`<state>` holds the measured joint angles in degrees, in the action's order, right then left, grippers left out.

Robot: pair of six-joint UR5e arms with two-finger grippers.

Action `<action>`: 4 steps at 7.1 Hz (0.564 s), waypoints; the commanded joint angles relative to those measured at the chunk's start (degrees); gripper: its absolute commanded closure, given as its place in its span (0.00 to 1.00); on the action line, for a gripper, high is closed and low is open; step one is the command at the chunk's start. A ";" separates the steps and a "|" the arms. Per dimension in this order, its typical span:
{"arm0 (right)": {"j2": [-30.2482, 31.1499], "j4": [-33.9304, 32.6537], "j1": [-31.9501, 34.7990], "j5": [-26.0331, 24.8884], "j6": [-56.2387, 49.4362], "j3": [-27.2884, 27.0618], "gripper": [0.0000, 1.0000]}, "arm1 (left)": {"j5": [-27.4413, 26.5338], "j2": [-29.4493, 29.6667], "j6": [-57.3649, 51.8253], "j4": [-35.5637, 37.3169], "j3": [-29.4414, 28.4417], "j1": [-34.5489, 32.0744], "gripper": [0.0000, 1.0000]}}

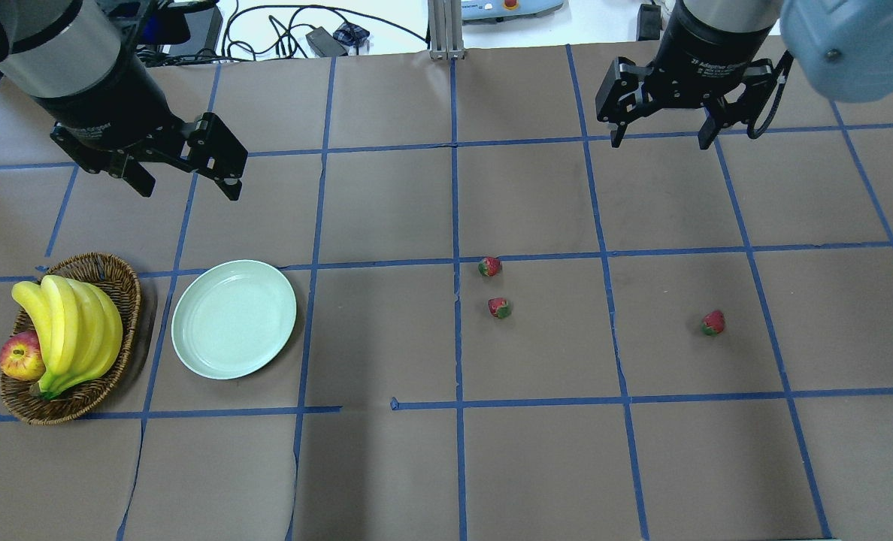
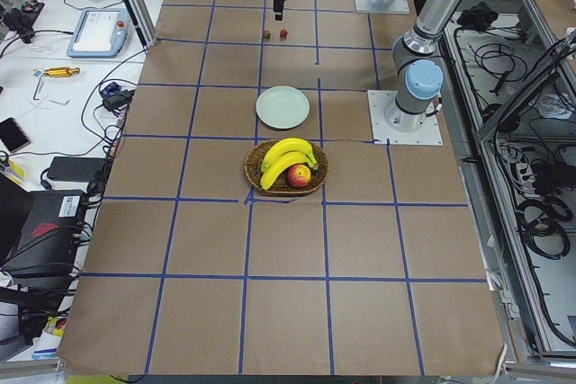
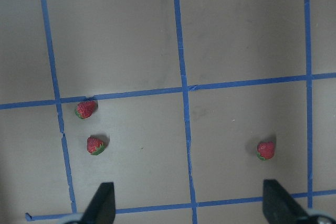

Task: Collect all strawberries into plate

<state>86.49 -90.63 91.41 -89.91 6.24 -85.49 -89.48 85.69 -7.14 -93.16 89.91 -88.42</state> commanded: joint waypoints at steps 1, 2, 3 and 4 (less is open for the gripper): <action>0.00 -0.07 0.00 0.00 0.00 -0.12 0.00 | 0.00 0.01 -0.06 0.00 0.00 0.00 0.00; 0.00 -0.07 0.00 0.00 0.00 -0.12 0.00 | 0.00 0.01 0.02 0.00 0.09 0.00 0.00; 0.00 -0.33 0.09 0.00 0.00 -0.38 0.00 | 0.00 0.01 -0.06 0.00 0.01 0.00 0.00; -0.53 -0.42 0.09 -0.09 -0.09 -0.90 0.00 | 0.00 0.01 0.02 0.00 0.09 0.00 0.00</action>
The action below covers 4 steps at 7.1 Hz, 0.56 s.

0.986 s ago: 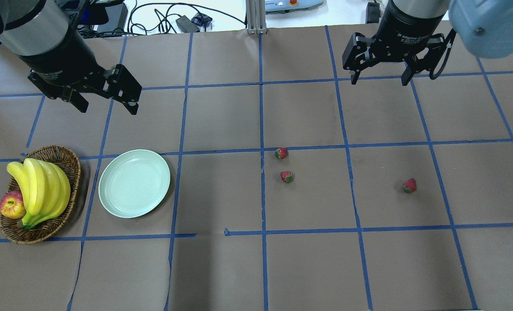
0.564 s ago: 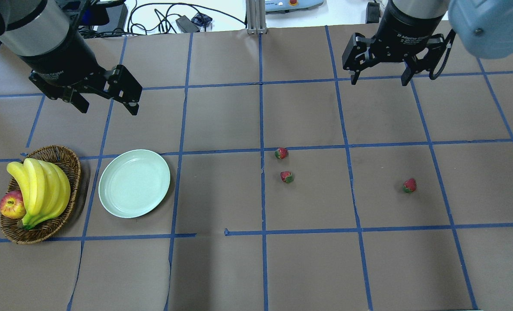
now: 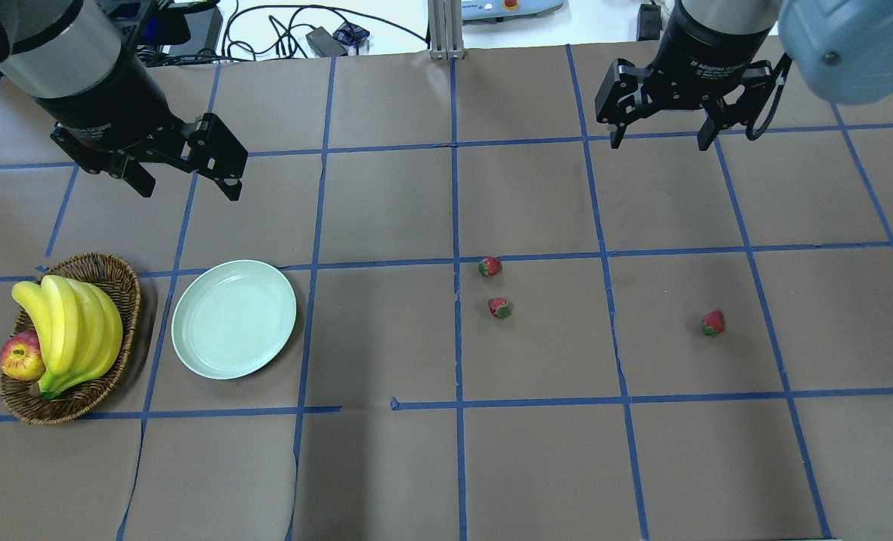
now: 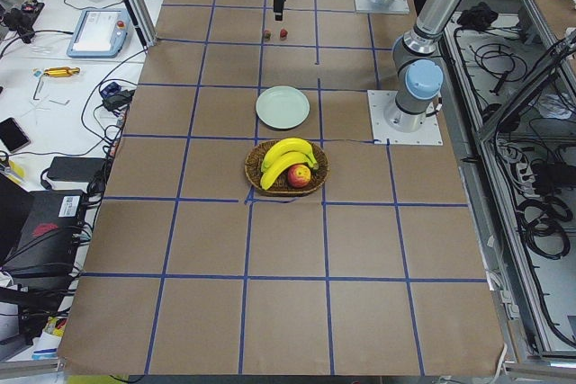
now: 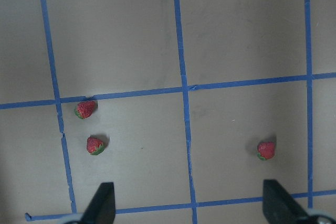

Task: Collect all strawberries into plate

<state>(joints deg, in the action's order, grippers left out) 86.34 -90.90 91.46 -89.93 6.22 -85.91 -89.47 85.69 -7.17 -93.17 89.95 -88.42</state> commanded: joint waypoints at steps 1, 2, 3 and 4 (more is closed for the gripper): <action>-1.08 -0.15 -0.05 -0.94 -0.59 -2.05 0.00 | 0.00 0.00 0.05 0.00 0.05 0.00 0.00; -1.09 -0.07 -0.83 -3.04 -1.64 -3.37 0.00 | 0.00 0.00 -0.04 0.00 0.14 0.00 0.00; -1.18 -0.59 -2.23 -6.28 -5.13 -5.47 0.00 | -0.09 -0.09 -0.04 0.00 0.57 0.00 0.00; -1.18 -2.59 -5.82 -6.31 -8.56 -9.24 0.00 | 0.00 -0.09 0.05 0.09 0.75 0.00 0.00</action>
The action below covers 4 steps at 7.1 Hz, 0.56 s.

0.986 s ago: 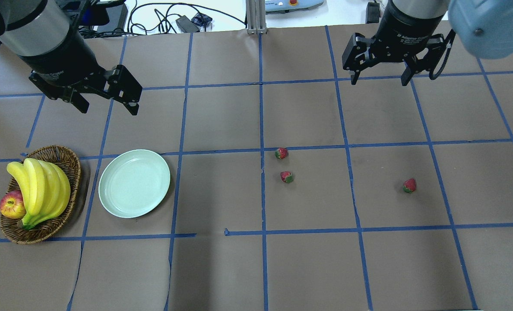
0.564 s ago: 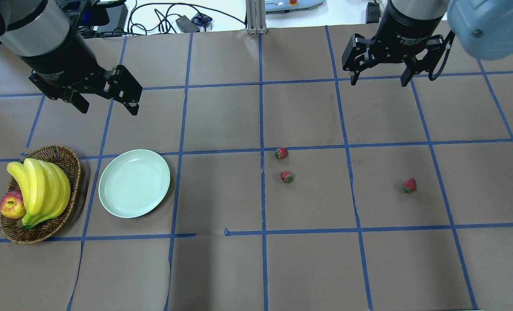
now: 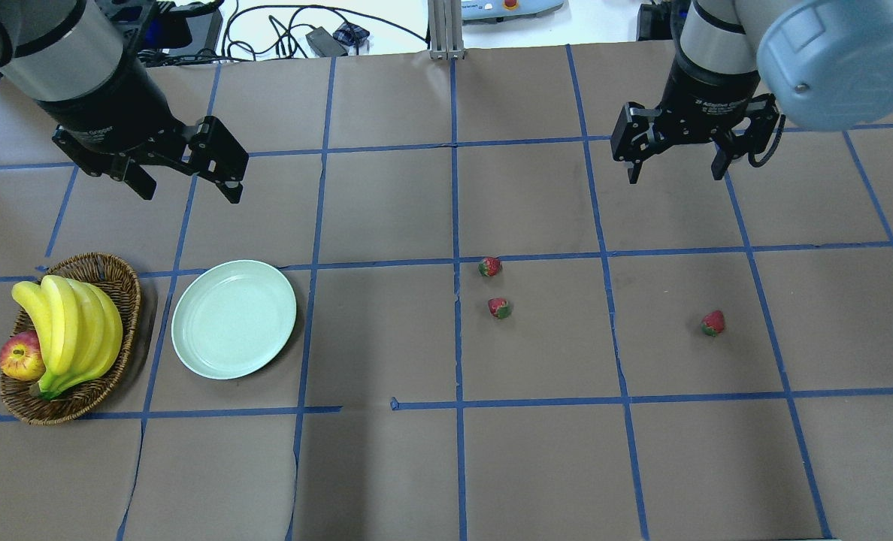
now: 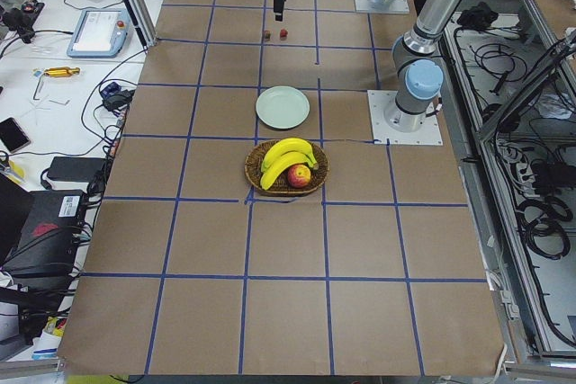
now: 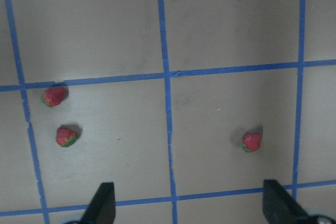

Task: Collect all strawberries into plate
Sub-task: 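Move the right gripper over the lone strawberry farthest from the plate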

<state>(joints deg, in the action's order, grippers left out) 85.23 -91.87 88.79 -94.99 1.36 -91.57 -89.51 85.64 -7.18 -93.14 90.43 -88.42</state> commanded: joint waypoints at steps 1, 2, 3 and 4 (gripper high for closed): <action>0.11 -5.83 -7.45 -1.25 -10.96 -8.58 0.00 | 0.04 -0.12 0.06 -0.02 0.45 -0.09 0.00; 0.46 -9.43 -9.41 -1.17 -13.81 -12.28 0.00 | 0.04 -0.03 0.06 0.06 0.53 -0.09 0.00; 0.38 -13.73 -10.12 -0.73 -15.93 -15.80 0.00 | 0.04 0.05 0.06 0.06 0.54 -0.09 0.00; 0.03 -19.52 -11.35 -0.03 -16.99 -20.53 0.00 | 0.04 0.05 0.06 0.06 0.54 -0.09 0.00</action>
<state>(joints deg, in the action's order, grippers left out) 85.50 -105.27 78.92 -95.67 -13.68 -106.94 -89.47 85.65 -7.12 -93.08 90.94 -88.50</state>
